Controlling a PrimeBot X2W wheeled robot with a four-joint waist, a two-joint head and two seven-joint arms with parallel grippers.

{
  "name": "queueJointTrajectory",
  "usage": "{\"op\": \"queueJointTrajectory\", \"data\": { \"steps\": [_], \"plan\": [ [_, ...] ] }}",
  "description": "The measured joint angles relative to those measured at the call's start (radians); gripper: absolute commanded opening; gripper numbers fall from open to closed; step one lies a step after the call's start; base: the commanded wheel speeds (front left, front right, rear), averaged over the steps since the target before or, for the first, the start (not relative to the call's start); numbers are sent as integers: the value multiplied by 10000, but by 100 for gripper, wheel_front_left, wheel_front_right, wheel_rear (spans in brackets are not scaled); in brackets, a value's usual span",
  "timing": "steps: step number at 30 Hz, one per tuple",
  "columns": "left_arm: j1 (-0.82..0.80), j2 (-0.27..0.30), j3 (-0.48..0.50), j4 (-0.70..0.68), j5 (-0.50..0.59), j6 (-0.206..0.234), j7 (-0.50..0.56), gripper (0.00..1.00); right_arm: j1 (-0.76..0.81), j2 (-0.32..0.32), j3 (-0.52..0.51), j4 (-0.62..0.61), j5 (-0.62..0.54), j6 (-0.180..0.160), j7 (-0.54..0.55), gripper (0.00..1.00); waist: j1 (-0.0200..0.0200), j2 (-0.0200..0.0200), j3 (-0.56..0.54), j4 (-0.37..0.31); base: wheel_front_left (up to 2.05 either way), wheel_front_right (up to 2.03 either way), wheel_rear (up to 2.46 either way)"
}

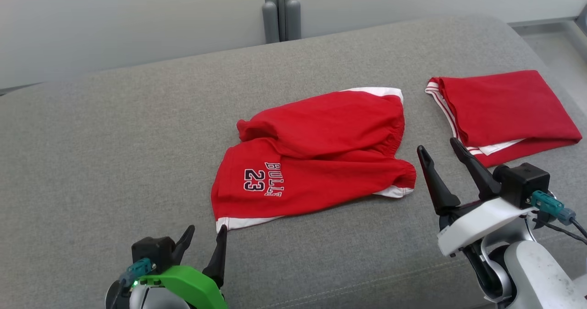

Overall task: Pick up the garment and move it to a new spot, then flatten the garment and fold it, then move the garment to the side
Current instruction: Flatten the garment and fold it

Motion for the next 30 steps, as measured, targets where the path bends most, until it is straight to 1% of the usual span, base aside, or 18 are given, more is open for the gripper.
{"op": "queueJointTrajectory", "data": {
  "steps": [7, 14, 21, 30],
  "plan": [
    [-1074, -295, -217, 1469, 44, -512, 173, 100, -469, -65, 161, 35, 102, 0, -196, 100, 0, 0, 832, -324, 0, 0, 0],
    [-1458, -491, -249, 2276, 56, -792, -59, 100, -606, -113, 132, 240, 157, 0, -389, 100, 0, 0, 1435, -673, 0, 0, 0],
    [-1652, -585, -268, 2681, 54, -913, -165, 100, -698, -130, 146, 320, 209, 0, -476, 100, 0, 0, 1672, -822, 0, 0, 0],
    [-1824, -654, -215, 2918, 10, -869, -272, 100, -787, -128, 205, 462, 234, 0, -522, 100, 0, 0, 1799, -832, 0, 0, 0]
  ]
}}
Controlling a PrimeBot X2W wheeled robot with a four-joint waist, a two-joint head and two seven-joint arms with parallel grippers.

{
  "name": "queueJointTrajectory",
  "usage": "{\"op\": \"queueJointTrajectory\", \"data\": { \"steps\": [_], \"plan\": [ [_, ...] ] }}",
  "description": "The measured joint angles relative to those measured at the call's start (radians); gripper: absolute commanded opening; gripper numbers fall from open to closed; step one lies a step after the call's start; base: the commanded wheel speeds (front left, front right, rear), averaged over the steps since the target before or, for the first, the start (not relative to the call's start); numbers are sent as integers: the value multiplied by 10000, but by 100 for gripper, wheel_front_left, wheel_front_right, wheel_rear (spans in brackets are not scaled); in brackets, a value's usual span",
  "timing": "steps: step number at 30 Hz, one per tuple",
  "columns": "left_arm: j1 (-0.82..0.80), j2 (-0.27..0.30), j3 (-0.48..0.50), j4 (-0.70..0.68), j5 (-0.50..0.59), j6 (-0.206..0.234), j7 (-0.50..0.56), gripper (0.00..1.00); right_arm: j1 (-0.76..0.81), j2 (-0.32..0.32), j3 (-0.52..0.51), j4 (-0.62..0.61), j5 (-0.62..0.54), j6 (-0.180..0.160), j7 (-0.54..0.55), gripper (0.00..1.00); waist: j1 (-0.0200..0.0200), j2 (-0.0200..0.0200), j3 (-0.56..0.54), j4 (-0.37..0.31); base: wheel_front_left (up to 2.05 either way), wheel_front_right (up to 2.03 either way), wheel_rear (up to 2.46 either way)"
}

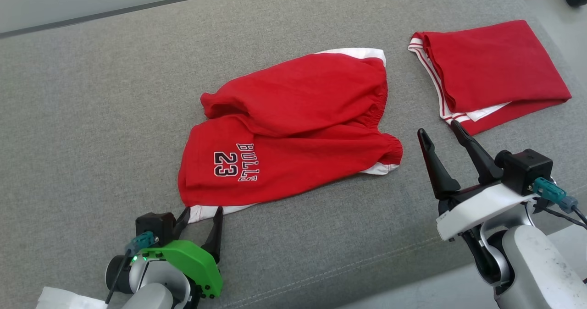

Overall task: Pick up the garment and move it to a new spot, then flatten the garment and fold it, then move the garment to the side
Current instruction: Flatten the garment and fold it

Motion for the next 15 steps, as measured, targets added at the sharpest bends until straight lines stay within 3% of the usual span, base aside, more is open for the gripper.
{"op": "queueJointTrajectory", "data": {
  "steps": [15],
  "plan": [
    [-179, 40, -69, -188, 13, -61, -190, 100, -83, -12, 19, 109, 12, 0, -59, 100, 0, 0, 17, -27, 0, 0, 0]
  ]
}}
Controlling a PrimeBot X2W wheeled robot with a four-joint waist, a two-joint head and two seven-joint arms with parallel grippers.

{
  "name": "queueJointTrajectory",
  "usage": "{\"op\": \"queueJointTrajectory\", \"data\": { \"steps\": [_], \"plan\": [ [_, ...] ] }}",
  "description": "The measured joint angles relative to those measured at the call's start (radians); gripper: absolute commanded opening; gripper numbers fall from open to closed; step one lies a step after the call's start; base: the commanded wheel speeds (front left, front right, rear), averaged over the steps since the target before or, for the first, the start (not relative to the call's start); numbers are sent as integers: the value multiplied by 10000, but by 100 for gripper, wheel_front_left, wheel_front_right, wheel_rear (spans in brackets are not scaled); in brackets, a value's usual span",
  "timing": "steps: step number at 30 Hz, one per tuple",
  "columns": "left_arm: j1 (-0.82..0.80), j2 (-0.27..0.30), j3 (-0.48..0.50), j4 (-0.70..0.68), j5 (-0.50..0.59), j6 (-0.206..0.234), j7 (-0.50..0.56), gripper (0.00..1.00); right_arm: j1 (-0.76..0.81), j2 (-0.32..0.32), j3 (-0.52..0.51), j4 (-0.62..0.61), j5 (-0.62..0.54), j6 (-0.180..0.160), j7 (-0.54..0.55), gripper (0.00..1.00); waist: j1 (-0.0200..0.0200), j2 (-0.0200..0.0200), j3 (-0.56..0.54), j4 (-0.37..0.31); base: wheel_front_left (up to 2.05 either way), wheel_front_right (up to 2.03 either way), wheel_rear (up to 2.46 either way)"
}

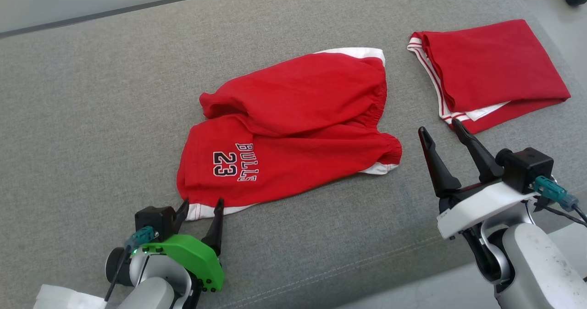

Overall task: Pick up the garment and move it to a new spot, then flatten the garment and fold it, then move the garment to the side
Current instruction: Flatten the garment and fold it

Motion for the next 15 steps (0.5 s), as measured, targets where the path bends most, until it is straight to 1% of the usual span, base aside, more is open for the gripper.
{"op": "queueJointTrajectory", "data": {
  "steps": [4, 6, 7, 11, 13, 15],
  "plan": [
    [147, 117, -21, -408, 21, 96, -69, 100, 2, -6, -40, 19, 2, 0, -29, 100, 0, 0, -6, 15, 0, 0, 0],
    [323, 178, -58, -560, -2, 119, 61, 93, 4, 0, -48, 27, 17, 0, -29, 100, 0, 0, -6, 33, 0, 0, 0],
    [403, 221, -111, -633, -10, 119, 132, 91, 5, 2, -44, 35, 19, 0, -31, 100, 0, 0, -1, 43, 0, 0, 0],
    [482, 339, -203, -792, -12, 148, 343, 75, 2, 4, -15, 48, 61, 0, -40, 100, 0, 0, 30, 74, 0, 0, 0],
    [499, 353, -230, -855, -25, 148, 422, 70, -4, 0, 4, 56, 75, 2, -42, 100, 0, 0, 49, 84, 0, 0, 0],
    [501, 368, -276, -872, -33, 148, 514, 60, -27, -10, 17, 75, 77, 0, -44, 100, 0, 0, 61, 89, 0, 0, 0]
  ]
}}
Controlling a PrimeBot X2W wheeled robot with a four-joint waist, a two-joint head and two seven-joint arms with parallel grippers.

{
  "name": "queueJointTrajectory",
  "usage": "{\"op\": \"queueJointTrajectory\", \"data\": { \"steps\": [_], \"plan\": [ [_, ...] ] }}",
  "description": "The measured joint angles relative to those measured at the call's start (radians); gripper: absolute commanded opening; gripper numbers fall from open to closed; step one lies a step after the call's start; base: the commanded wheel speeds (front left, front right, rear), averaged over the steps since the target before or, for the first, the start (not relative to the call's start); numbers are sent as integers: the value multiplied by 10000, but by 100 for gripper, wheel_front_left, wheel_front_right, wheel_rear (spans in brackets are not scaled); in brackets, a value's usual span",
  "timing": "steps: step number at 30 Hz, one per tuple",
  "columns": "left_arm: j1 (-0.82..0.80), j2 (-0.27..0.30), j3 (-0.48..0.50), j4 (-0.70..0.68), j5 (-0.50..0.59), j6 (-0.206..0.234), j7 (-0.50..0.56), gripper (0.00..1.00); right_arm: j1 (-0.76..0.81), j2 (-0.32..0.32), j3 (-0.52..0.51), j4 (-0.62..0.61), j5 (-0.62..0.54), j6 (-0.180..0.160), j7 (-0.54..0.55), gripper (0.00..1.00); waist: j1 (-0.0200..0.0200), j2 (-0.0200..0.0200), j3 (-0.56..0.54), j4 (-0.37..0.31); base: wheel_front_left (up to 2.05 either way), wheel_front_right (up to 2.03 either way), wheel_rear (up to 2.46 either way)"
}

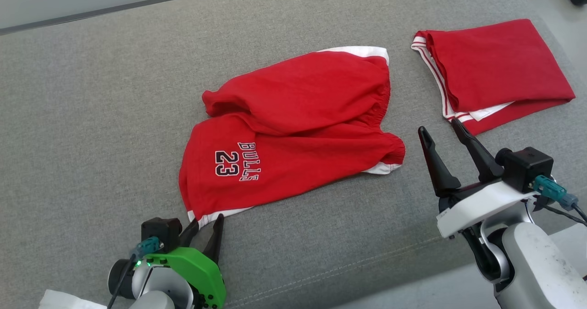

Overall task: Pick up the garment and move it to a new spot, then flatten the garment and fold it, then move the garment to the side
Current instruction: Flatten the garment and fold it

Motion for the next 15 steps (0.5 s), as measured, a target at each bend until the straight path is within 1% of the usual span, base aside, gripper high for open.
{"op": "queueJointTrajectory", "data": {
  "steps": [3, 4, 6, 7, 8, 9, 10, 11, 12, 13, 14, 15],
  "plan": [
    [-23, 17, -86, 180, -6, -6, 150, 58, -72, -15, 27, 36, 13, 0, 0, 100, 0, 0, 9, -6, 0, 0, 0],
    [-58, 17, -100, 255, -6, -15, 192, 60, -89, -15, 44, 50, 17, 0, 2, 100, 0, 0, 8, -13, 0, 0, 0],
    [-178, 12, -169, 497, 38, -42, 222, 70, -98, -15, 86, 84, 54, 2, 0, 100, 0, 0, 3, -36, 0, 0, 0],
    [-251, 8, -219, 610, 94, -56, 221, 70, -102, -17, 104, 107, 65, 2, 2, 100, 0, 0, 4, -51, 0, 0, 0],
    [-314, -4, -236, 721, 102, -88, 213, 67, -119, -17, 128, 127, 82, 0, 0, 100, 0, 0, 5, -65, 0, 0, 0],
    [-367, -27, -232, 821, 102, -111, 203, 54, -142, -19, 144, 144, 88, 0, -21, 100, 0, 0, 6, -78, 0, 0, 0],
    [-405, -50, -232, 903, 102, -128, 169, 42, -157, -25, 155, 161, 92, 0, -29, 100, 0, 0, 3, -91, 0, 0, 0],
    [-448, -52, -255, 991, 123, -136, 136, 24, -166, -36, 165, 188, 102, 0, -33, 100, 0, 0, -1, -103, 0, 0, 0],
    [-504, -52, -282, 1078, 167, -148, 117, 12, -176, -44, 169, 221, 109, 0, -42, 100, 0, 0, -5, -112, 0, 0, 0],
    [-525, -63, -290, 1139, 174, -182, 100, 12, -181, -61, 169, 267, 134, 0, -44, 100, 0, 0, -7, -116, 0, 0, 0],
    [-547, -86, -305, 1189, 178, -207, 36, 0, -181, -79, 169, 332, 171, 0, -46, 100, 0, 0, -9, -116, 0, 0, 0],
    [-564, -100, -330, 1235, 226, -207, 6, 0, -181, -96, 163, 414, 188, 0, -42, 100, 0, 0, -14, -111, 0, 0, 0]
  ]
}}
